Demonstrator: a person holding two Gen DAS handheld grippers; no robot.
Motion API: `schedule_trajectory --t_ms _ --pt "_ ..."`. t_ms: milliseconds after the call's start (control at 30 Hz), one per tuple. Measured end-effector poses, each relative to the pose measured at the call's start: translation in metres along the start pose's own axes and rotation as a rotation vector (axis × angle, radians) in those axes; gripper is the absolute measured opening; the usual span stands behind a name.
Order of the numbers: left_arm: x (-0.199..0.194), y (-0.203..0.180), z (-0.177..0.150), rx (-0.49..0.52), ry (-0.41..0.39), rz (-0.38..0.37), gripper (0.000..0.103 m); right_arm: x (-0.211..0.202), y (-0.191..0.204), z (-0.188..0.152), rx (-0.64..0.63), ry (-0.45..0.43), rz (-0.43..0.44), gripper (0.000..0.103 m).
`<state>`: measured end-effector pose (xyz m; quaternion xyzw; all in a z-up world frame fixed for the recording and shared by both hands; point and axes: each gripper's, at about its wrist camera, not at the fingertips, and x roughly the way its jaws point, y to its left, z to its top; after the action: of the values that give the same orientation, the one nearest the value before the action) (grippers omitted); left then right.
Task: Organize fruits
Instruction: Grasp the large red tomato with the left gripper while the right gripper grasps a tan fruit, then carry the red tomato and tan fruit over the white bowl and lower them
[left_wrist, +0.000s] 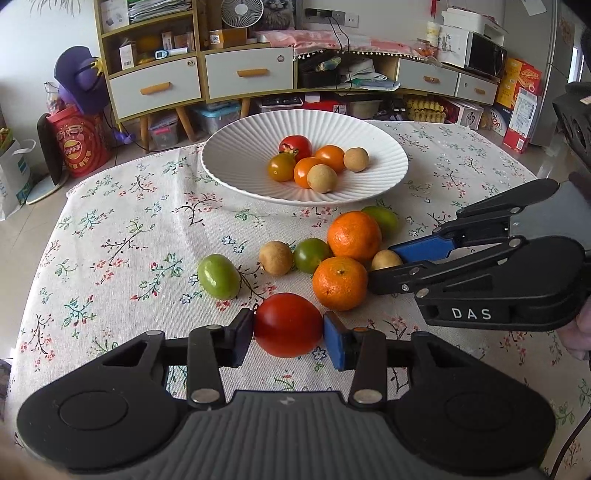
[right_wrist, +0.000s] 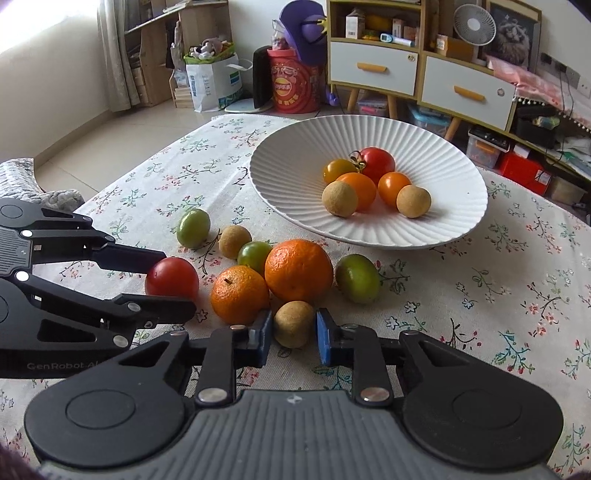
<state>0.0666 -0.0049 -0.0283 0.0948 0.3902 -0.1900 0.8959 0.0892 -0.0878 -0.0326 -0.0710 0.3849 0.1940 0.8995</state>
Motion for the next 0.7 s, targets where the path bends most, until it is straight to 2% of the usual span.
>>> schedule_trajectory --t_ms 700 --pt "-0.014 0.006 0.01 -0.053 -0.036 -0.016 0.034 -0.03 -0.02 0.007 0.051 -0.07 -0.004 0.023"
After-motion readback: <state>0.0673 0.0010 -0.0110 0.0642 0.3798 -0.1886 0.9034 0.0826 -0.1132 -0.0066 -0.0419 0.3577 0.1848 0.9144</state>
